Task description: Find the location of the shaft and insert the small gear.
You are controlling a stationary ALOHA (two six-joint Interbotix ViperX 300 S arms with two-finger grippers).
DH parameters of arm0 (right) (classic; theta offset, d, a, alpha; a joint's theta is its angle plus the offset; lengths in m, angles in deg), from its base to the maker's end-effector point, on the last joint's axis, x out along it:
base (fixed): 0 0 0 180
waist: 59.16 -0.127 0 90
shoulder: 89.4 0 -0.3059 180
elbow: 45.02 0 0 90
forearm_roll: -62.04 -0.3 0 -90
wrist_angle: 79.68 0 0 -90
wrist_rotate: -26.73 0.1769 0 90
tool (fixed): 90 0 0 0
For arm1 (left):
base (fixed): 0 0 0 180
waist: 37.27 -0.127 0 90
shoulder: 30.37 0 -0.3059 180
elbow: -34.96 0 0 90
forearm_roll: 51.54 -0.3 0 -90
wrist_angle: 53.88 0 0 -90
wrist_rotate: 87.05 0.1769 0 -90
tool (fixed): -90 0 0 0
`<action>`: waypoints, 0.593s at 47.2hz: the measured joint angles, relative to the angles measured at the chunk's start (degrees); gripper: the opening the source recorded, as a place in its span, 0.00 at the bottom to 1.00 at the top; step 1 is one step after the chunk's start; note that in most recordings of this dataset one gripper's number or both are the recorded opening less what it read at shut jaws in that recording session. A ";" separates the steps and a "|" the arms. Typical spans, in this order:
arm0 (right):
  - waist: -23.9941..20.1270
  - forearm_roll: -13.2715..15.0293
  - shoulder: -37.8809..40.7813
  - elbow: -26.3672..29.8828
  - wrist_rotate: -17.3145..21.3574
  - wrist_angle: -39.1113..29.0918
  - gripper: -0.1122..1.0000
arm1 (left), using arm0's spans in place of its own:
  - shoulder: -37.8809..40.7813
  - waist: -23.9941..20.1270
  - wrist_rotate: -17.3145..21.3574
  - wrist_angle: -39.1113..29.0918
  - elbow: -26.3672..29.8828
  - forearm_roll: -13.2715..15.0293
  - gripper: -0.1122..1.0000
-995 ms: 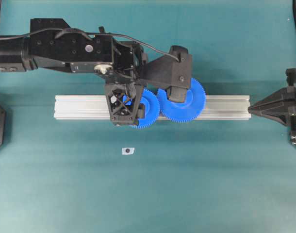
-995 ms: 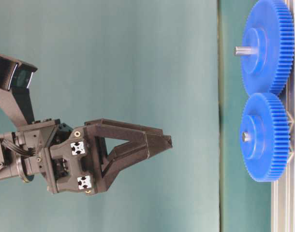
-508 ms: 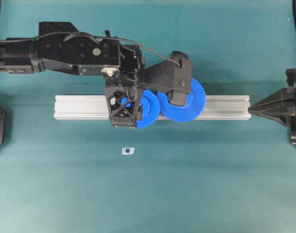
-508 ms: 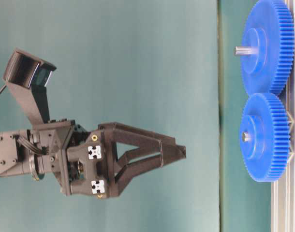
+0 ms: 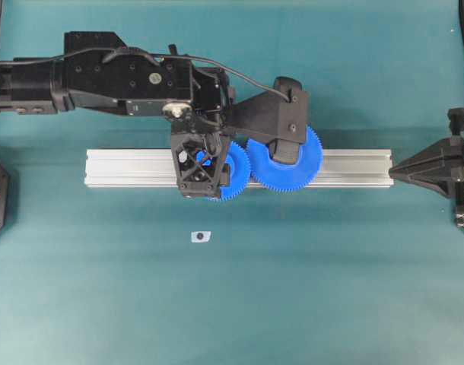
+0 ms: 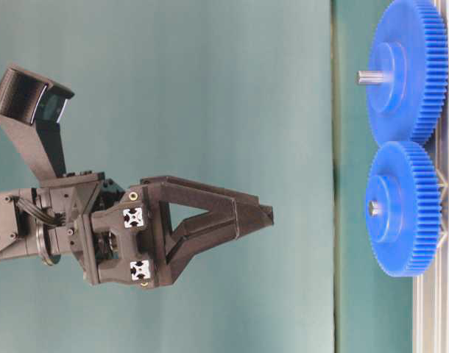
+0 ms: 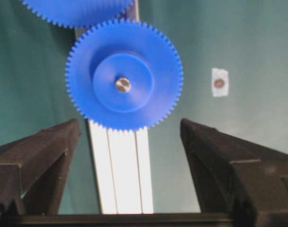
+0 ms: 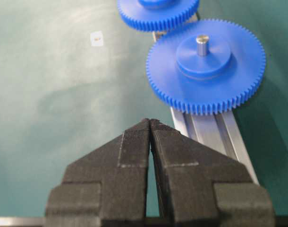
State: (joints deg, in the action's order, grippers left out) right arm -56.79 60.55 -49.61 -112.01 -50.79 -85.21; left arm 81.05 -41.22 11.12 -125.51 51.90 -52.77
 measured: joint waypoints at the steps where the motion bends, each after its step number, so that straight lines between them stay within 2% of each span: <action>1: -0.09 0.00 0.00 0.00 0.00 0.00 0.15 | 0.00 0.00 0.00 0.00 0.00 0.00 0.83; 28: 0.00 0.00 0.00 -0.09 0.00 0.18 0.15 | 0.18 0.00 -0.44 1.23 0.00 0.09 0.83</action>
State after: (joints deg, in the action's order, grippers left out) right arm -56.79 60.55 -49.61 -112.10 -50.79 -85.04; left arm 81.22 -41.22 10.68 -124.28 51.90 -52.68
